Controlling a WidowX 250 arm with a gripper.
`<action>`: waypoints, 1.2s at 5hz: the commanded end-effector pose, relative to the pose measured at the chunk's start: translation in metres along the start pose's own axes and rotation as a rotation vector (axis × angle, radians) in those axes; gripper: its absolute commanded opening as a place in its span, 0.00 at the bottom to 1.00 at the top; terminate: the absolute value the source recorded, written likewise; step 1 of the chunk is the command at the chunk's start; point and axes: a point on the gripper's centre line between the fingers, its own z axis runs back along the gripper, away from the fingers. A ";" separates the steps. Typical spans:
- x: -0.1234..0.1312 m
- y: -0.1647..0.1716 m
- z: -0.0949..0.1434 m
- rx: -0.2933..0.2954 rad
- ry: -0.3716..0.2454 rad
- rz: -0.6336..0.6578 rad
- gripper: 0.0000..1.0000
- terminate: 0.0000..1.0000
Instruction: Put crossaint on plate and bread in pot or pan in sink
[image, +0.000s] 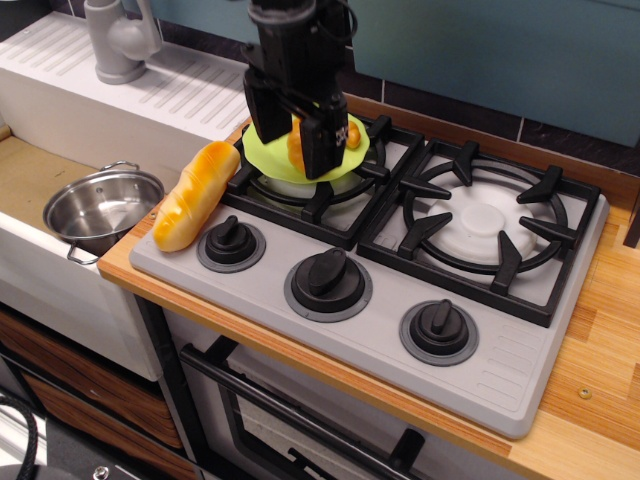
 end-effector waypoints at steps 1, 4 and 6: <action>0.013 0.002 0.035 0.067 -0.048 -0.037 1.00 0.00; -0.009 0.004 0.028 0.121 -0.146 -0.001 1.00 0.00; -0.045 0.027 0.028 0.226 -0.279 0.037 1.00 0.00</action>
